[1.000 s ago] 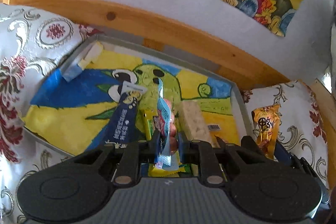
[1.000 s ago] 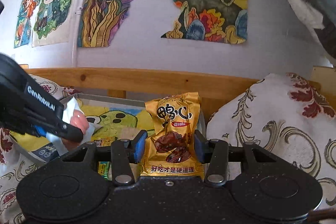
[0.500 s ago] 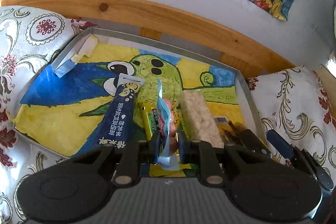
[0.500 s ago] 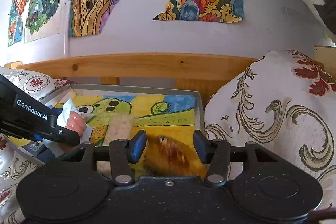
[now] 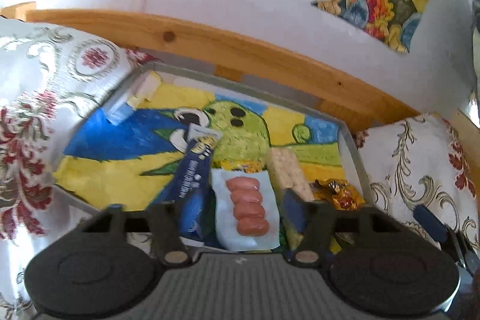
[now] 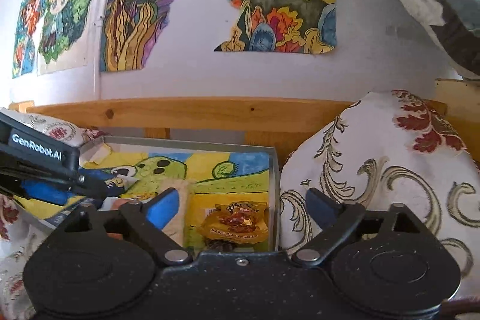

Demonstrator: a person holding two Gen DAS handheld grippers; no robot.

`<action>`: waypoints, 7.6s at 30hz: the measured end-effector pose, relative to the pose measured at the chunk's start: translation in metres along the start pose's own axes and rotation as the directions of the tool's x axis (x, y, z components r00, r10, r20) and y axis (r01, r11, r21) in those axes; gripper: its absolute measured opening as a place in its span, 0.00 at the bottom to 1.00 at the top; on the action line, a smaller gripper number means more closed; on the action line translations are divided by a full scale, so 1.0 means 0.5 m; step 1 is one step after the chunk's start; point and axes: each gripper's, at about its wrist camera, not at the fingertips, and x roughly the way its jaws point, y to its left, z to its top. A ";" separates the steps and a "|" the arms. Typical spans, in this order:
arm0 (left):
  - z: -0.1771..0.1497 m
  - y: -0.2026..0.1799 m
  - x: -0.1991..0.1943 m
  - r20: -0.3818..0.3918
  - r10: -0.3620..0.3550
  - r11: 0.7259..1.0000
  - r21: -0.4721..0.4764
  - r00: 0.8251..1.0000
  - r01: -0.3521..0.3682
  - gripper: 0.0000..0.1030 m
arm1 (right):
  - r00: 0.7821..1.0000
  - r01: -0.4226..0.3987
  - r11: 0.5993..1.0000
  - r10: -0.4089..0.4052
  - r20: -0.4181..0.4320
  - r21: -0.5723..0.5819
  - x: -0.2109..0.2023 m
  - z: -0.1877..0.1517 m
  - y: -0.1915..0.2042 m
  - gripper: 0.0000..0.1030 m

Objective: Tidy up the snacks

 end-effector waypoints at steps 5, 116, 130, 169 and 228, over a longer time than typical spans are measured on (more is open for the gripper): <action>-0.010 0.018 -0.061 0.071 -0.005 1.000 -0.020 0.997 0.006 0.95 | 1.000 -0.010 0.997 0.009 0.010 0.076 -0.051 0.017 -0.005 0.98; -0.239 0.380 -0.255 -0.002 0.100 0.957 0.274 0.995 -0.095 1.00 | 0.795 -0.116 0.987 0.161 -0.584 0.113 -0.222 -0.226 0.357 0.99; -0.247 0.403 -0.245 -0.001 0.138 0.962 0.238 0.990 -0.134 1.00 | 0.829 -0.133 0.991 0.130 -0.544 0.036 -0.186 -0.247 0.424 0.99; -0.317 0.312 -0.154 -0.059 0.012 0.771 0.636 0.998 0.028 0.82 | 0.815 -0.034 0.999 0.031 -0.579 0.006 -0.227 -0.244 0.376 0.96; -0.295 0.327 -0.175 0.072 0.035 0.866 0.496 0.997 -0.066 0.48 | 0.822 -0.057 0.868 0.321 -0.471 0.492 -0.206 -0.254 0.310 0.74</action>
